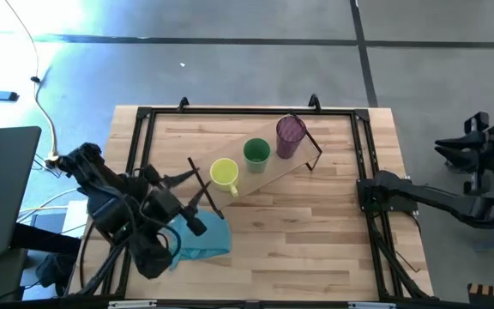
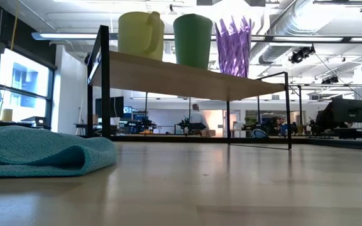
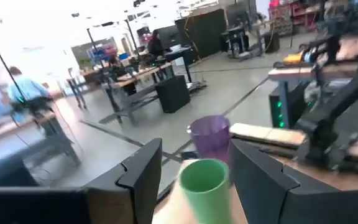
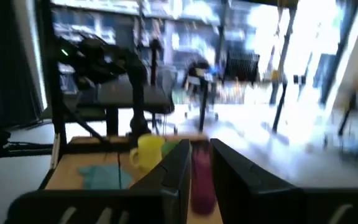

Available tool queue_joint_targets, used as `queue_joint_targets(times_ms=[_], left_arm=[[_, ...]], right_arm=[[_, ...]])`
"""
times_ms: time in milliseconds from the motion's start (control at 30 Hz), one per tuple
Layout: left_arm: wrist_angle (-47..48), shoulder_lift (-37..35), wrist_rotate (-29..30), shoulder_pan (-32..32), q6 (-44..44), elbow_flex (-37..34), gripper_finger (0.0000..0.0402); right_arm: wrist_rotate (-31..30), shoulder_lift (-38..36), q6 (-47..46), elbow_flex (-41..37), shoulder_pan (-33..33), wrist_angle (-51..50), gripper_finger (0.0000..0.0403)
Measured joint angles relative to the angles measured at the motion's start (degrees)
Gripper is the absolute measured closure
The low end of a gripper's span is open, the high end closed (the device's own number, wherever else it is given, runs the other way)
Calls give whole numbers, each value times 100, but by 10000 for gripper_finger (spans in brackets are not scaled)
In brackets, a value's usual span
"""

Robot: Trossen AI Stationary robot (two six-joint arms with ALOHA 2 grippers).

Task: Stack small to large cups/mugs on shelf
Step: Return to Home Position

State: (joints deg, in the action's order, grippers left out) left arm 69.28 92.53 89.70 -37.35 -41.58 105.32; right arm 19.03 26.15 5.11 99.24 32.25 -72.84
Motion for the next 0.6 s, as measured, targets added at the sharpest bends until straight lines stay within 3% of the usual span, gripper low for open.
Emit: queue_joint_targets(times_ms=[200,433,600], left_arm=[[2079,-57,12,27,-2646,-14,229],[2054,-329,41,196,-2601,-234,229],[2072,-640,31,389,-2687,-634,229]], right_arm=[[100,-689,431,-1155,-4,1180,350],[173,-1028,360,-2922,-4,3463,350],[941,-946,-165,-4469,-4,5432,350]])
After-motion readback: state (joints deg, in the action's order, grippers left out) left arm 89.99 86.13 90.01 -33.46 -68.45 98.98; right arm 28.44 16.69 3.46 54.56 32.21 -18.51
